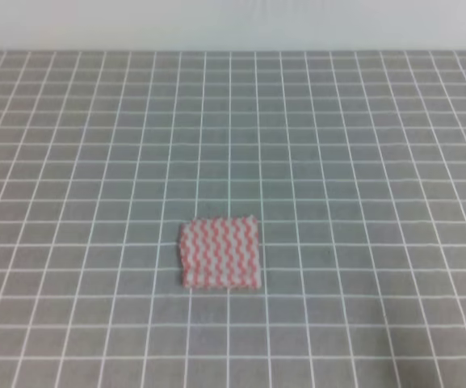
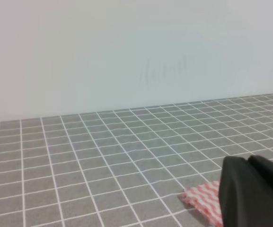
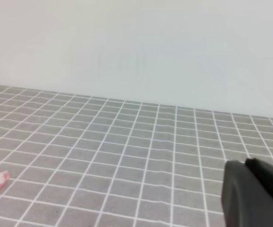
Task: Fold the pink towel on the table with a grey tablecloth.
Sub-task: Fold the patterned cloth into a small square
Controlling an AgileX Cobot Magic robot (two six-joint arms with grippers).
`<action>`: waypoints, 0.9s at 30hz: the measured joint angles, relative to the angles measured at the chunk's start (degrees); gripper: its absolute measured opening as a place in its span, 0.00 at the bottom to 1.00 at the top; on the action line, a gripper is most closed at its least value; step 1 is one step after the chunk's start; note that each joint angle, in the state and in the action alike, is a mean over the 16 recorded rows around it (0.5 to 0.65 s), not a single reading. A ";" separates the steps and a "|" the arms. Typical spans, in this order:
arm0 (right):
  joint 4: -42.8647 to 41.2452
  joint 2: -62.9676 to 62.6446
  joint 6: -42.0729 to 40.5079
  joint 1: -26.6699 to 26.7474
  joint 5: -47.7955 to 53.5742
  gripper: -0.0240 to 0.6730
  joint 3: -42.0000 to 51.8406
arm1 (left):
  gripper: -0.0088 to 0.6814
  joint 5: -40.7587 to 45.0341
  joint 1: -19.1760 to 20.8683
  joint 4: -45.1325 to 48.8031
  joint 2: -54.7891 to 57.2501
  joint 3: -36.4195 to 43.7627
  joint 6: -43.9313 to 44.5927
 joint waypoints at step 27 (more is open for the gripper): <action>-12.86 -0.44 16.53 -0.42 7.19 0.01 5.14 | 0.01 0.04 -0.01 0.00 -0.04 0.00 0.00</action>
